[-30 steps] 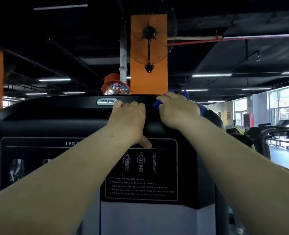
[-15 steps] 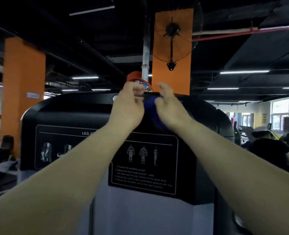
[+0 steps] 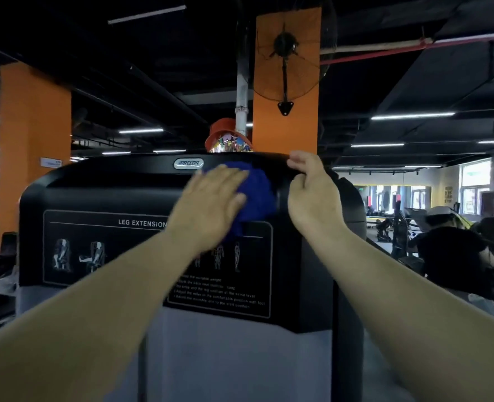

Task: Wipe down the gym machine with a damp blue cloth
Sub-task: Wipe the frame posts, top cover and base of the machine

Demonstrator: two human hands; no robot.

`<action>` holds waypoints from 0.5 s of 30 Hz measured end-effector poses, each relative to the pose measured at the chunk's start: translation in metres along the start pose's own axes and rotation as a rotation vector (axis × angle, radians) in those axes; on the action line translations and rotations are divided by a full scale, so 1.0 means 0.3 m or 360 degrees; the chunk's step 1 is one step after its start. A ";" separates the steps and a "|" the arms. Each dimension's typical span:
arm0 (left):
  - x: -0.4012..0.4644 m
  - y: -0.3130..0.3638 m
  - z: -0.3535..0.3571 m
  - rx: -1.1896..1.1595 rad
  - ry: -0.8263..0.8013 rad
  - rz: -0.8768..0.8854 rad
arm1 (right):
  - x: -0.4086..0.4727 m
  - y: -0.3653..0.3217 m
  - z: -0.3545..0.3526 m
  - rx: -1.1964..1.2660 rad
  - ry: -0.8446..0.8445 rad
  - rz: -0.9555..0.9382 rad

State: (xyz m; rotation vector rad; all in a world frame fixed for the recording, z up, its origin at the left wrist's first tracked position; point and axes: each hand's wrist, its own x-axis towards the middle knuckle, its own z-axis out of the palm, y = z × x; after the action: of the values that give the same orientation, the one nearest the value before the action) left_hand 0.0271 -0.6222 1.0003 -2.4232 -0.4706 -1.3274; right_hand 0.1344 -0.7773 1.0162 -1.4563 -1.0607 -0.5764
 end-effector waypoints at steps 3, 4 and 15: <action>0.039 -0.100 0.001 0.0020 -0.0063 -0.0435 | -0.016 -0.018 0.039 -0.0502 -0.0033 -0.0120; 0.047 -0.070 0.011 0.0049 -0.0060 -0.0423 | -0.020 -0.025 0.052 -0.0605 -0.0005 -0.0116; 0.006 -0.281 0.004 0.0069 -0.0073 -0.0355 | -0.067 -0.107 0.225 -0.1577 -0.0238 -0.0079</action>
State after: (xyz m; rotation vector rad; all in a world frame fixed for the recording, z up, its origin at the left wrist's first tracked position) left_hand -0.0082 -0.5465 1.0125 -2.4259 -0.7937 -1.3349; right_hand 0.0824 -0.7216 1.0025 -2.3539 -0.9564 -1.1365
